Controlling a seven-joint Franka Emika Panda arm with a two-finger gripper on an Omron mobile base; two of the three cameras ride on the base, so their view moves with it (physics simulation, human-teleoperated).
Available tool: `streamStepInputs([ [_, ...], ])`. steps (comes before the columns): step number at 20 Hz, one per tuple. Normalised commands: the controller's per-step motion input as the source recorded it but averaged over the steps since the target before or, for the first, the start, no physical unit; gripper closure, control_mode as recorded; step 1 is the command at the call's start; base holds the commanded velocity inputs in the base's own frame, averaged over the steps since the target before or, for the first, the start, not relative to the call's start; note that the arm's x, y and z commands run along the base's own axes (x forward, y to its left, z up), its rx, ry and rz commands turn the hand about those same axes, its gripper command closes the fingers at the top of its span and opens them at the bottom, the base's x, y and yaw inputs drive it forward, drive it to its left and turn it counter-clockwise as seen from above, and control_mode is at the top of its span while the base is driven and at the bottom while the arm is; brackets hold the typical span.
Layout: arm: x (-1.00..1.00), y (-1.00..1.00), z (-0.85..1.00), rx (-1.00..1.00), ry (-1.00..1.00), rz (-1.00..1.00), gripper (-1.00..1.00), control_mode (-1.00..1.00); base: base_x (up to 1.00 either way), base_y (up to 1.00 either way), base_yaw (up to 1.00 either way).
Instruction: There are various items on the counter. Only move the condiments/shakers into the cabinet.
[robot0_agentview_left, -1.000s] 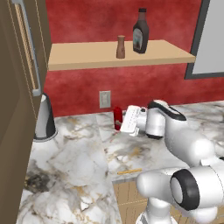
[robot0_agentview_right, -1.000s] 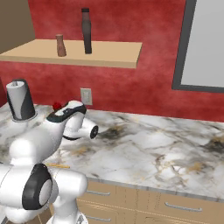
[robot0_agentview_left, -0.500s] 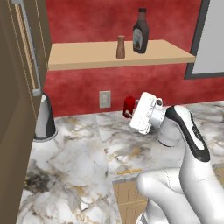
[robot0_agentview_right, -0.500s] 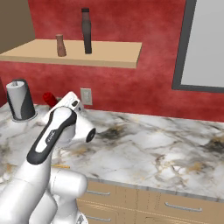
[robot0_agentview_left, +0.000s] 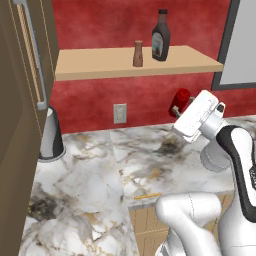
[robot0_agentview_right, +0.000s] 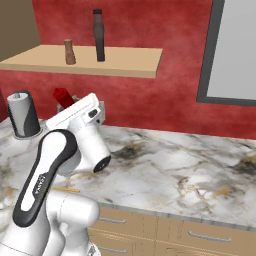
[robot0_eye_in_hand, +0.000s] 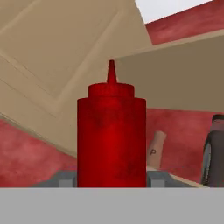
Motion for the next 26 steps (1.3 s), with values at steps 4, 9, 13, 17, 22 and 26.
streamStepInputs([
  [4,-0.36,-0.92,1.0,0.16,0.01,-0.21,1.0,-1.0,0.0,0.0,0.0],
  [9,-0.21,-0.85,1.0,0.14,0.03,-0.17,1.0,-1.0,0.0,0.0,0.0],
  [13,0.02,-0.7,0.98,0.1,0.15,-0.1,1.0,-1.0,0.0,0.0,0.0],
  [17,0.04,-0.1,0.16,0.0,0.0,0.0,1.0,-1.0,0.0,0.0,0.0],
  [22,0.22,0.0,0.0,0.0,0.03,0.0,1.0,-1.0,0.0,0.0,0.0],
  [26,0.74,0.0,0.0,0.0,0.17,0.0,1.0,-1.0,0.0,0.0,0.0],
])
